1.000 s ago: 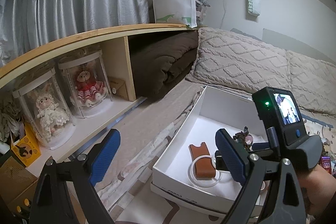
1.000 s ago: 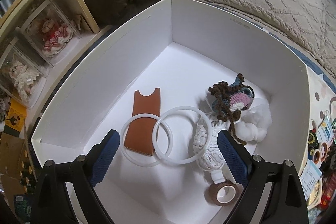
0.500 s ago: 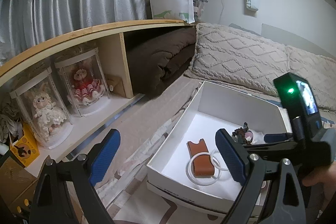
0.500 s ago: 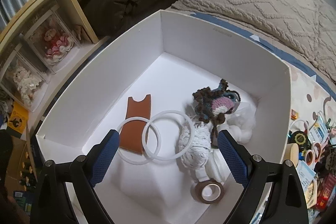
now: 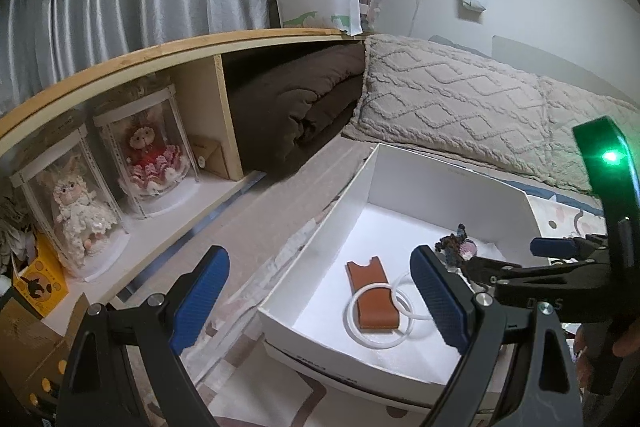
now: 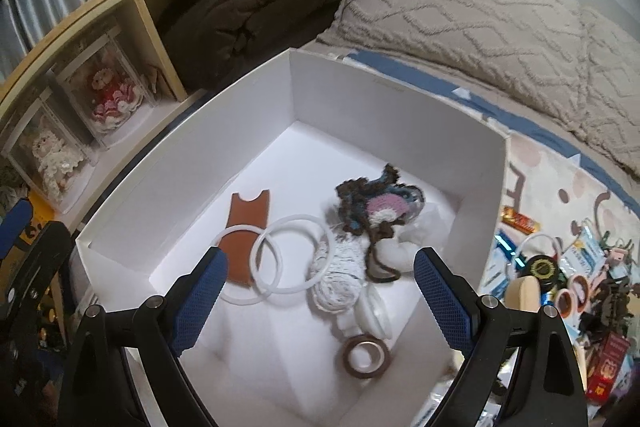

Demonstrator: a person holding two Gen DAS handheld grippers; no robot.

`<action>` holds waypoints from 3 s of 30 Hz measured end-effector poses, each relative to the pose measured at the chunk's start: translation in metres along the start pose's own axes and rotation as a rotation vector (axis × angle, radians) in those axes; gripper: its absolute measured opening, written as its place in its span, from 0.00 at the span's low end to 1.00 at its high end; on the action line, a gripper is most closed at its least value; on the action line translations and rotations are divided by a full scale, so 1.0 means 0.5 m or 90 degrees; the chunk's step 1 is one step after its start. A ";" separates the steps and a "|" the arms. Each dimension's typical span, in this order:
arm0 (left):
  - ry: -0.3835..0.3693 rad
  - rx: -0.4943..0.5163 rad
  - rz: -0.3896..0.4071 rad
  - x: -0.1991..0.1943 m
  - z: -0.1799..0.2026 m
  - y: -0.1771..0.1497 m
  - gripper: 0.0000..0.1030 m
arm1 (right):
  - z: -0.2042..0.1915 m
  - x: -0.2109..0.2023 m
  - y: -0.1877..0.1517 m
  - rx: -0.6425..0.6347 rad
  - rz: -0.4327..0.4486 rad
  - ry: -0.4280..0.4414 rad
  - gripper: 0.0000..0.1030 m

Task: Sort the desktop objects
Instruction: 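Withdraw both grippers from the shoebox back over the bed, then move both grippers over the cluttered items toward the wooden spatula and blue packet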

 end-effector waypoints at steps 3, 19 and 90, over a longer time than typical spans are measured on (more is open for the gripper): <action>0.003 0.008 -0.002 0.003 0.006 -0.002 0.90 | 0.012 -0.014 -0.005 0.000 0.012 -0.008 0.91; 0.001 0.029 0.001 -0.001 0.036 -0.012 0.90 | 0.070 -0.082 -0.052 0.007 0.066 -0.031 1.00; -0.196 0.005 0.097 -0.117 0.253 -0.059 1.00 | 0.545 -0.489 -0.523 0.196 0.275 -0.281 1.00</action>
Point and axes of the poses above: each gripper's, at about its wrist camera, not at the fingertips, and x roughly the way its jaws point, z to its right, y to its top, the point moved 3 cm from there along x, roughly the way its jaws point, and after that the axes turned 3 degrees about y, right-handed, at the moved point
